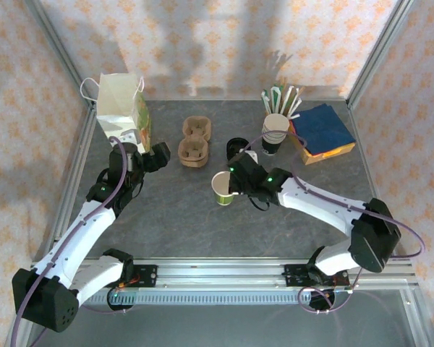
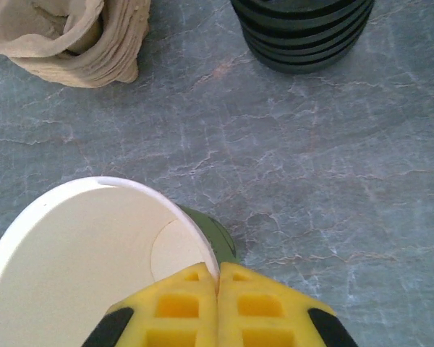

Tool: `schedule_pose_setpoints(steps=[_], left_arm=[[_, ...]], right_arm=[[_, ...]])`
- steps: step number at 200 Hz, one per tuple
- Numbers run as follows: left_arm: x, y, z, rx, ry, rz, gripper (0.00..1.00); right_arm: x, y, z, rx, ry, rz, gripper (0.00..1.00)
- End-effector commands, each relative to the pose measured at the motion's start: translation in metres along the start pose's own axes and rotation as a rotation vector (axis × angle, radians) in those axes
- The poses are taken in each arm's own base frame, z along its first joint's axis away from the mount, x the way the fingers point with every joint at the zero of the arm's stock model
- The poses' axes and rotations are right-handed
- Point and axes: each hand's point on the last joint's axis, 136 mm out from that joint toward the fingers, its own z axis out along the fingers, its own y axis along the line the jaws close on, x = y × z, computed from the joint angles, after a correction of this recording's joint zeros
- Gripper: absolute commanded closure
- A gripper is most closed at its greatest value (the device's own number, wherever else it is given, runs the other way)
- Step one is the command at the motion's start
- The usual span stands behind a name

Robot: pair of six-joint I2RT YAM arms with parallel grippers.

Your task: Pack the takeout coffee

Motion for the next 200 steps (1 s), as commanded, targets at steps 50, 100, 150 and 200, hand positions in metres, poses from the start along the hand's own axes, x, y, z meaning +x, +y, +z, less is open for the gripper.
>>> schedule_pose_setpoints(steps=[50,100,150,200], left_arm=[[0.0,-0.003,-0.003,0.017,-0.014,-0.013,0.02],[0.002,-0.001,-0.003,0.015,-0.014,-0.019,0.02],[0.005,-0.002,-0.003,0.032,-0.008,-0.027,0.02],[0.001,-0.005,-0.007,0.043,-0.014,-0.036,0.02]], right_arm=[[0.01,-0.006,0.017,0.012,-0.017,0.023,0.98],[0.014,-0.01,0.019,0.021,-0.011,0.031,0.93],[0.012,-0.006,0.017,0.008,-0.005,0.018,0.83],[0.001,0.001,0.002,-0.009,-0.016,0.023,0.75]])
